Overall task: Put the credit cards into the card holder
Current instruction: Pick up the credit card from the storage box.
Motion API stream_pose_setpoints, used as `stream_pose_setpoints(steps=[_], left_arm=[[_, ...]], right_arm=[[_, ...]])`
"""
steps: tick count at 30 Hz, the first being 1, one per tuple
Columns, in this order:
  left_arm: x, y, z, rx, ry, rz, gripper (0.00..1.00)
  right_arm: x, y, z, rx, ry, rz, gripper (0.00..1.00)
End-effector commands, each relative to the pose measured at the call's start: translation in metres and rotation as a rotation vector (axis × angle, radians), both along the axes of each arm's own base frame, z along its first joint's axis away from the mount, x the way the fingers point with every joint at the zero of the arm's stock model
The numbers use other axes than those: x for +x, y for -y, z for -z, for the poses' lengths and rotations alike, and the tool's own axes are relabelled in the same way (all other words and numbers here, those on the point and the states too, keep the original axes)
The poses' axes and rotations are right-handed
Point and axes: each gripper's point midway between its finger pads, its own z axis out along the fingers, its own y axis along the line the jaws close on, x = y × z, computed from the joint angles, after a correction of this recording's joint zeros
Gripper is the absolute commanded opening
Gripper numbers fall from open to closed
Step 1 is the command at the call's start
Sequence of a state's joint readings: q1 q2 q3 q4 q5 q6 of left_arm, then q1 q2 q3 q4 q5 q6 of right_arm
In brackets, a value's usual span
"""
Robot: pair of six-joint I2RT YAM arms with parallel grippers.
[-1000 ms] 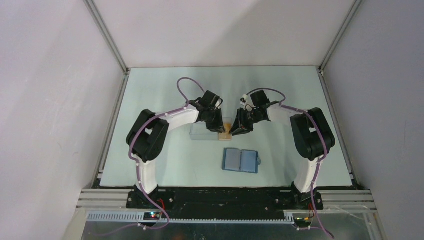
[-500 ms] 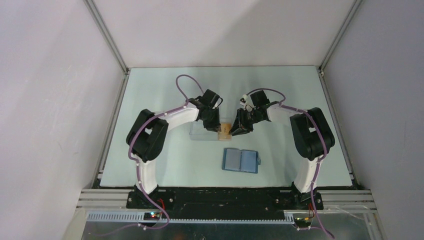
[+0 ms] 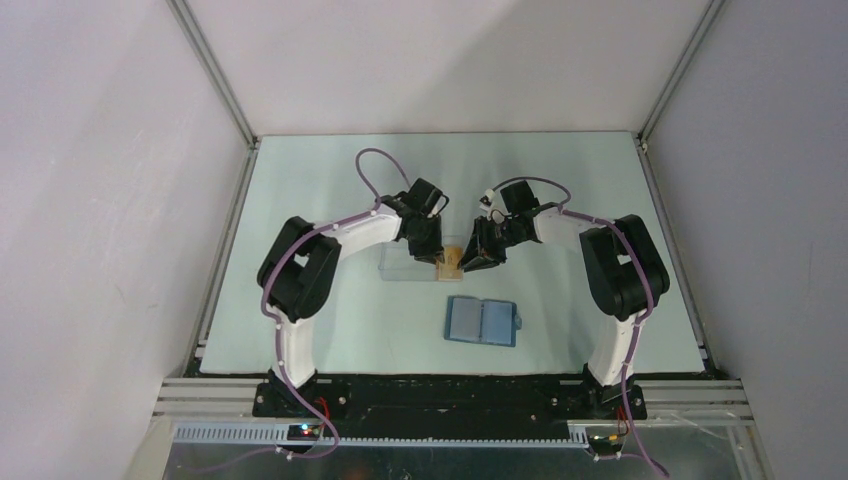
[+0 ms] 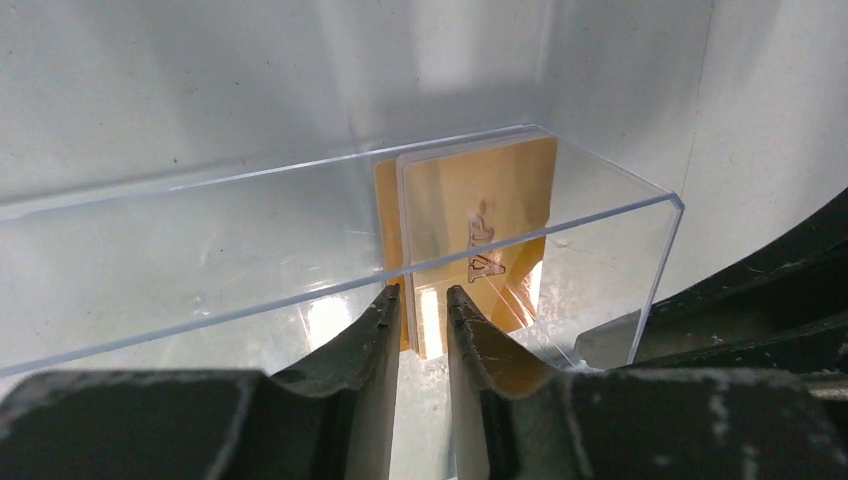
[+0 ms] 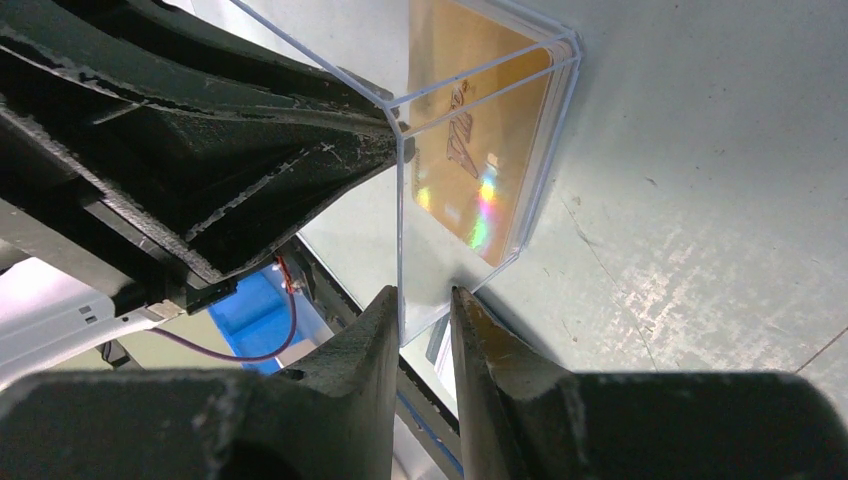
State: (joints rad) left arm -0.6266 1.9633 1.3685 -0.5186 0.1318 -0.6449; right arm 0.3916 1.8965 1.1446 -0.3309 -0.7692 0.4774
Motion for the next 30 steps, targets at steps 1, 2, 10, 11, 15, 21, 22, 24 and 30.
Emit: stream_pose_setpoints(steps=[1,2,10,11,15,21,22,24,30], left_arm=[[0.004,0.004,0.001,0.022,0.024,0.029,0.27],[0.003,0.004,0.003,0.022,0.02,0.032,0.26],[0.003,0.009,0.007,0.019,0.011,0.045,0.21],[0.003,0.008,0.006,0.02,0.014,0.044,0.21],[0.005,0.008,-0.003,0.018,0.035,0.04,0.2],[0.004,0.01,-0.009,0.026,0.047,0.05,0.19],[0.004,0.01,-0.01,0.028,0.05,0.052,0.19],[0.004,0.01,-0.012,0.04,0.056,0.055,0.23],[0.002,0.013,-0.015,0.053,0.064,0.071,0.26]], right_arm=[[-0.004,-0.004,0.008,-0.014,-0.007,-0.025,0.28],[-0.004,-0.004,0.008,-0.014,-0.007,-0.026,0.28],[-0.005,-0.004,0.009,-0.015,-0.011,-0.027,0.28],[-0.005,-0.004,0.009,-0.015,-0.011,-0.027,0.28],[-0.005,-0.005,0.01,-0.015,-0.013,-0.029,0.28],[-0.006,-0.005,0.011,-0.016,-0.014,-0.031,0.29],[-0.006,-0.005,0.011,-0.017,-0.016,-0.031,0.28],[-0.006,-0.005,0.011,-0.017,-0.015,-0.031,0.29],[-0.007,-0.006,0.012,-0.017,-0.018,-0.033,0.29]])
